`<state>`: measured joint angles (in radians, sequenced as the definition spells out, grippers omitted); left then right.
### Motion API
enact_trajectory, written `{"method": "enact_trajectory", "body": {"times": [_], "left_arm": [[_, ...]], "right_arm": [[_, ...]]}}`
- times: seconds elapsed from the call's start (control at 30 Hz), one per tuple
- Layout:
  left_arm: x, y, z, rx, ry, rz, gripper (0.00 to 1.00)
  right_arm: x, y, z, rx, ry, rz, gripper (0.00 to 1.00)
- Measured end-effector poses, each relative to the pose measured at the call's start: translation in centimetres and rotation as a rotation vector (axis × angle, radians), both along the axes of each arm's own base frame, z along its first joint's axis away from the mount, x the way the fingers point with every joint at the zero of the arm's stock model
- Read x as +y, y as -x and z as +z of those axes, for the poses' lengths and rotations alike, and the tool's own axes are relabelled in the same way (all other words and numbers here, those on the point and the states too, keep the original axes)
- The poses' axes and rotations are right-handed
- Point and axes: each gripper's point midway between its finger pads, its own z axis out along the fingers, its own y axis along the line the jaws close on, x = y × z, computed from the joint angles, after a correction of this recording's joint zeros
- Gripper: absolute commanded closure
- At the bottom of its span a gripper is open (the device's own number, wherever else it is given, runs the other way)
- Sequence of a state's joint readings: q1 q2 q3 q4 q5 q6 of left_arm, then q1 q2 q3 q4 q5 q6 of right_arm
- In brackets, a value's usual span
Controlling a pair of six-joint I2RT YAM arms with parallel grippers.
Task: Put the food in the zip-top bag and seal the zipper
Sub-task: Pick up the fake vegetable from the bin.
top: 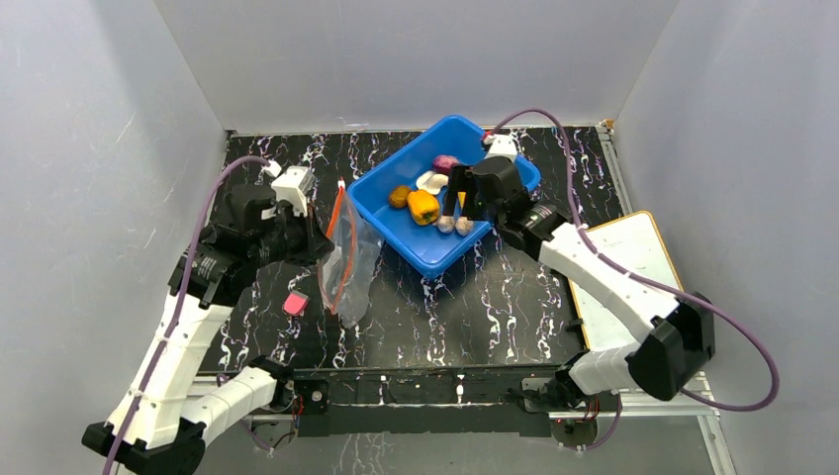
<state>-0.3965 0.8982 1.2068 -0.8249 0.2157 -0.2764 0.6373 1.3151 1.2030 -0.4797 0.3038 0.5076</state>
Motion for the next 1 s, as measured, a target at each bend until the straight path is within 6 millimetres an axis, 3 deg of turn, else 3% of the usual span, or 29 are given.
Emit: {"method": "enact_trajectory", "body": {"times": [0.13,0.27,0.43,0.57,0.73,1.0], "left_arm": [[0.6,-1.1,1.8,-0.044,-0.051,0.009,1.0],[0.9,-1.0,2.4,-0.084,-0.061,0.001,1.0],[0.6,0.1,-1.7,0.01,-0.056,-0.015,1.0],[0.3,0.6,-4.3,0.083,-0.047,-0.014,1.0],[0.1,1.1,-5.0,0.102,-0.028,-0.015,1.0],[-0.1,1.5,-4.9,0.092,-0.001,-0.018,1.0]], "right_arm": [[1.9,-2.1,-1.3,0.0,0.038,0.046,0.15],[4.0,-4.2,-4.3,0.048,0.077,0.092,0.15],[5.5,-5.2,-9.5,0.133,0.137,0.147,0.18],[6.5,-6.2,-12.5,0.175,0.194,0.197,0.17],[8.2,-7.9,-14.3,0.188,0.224,0.247,0.15],[8.8,-9.5,-15.2,0.162,0.269,0.266,0.16]]}}
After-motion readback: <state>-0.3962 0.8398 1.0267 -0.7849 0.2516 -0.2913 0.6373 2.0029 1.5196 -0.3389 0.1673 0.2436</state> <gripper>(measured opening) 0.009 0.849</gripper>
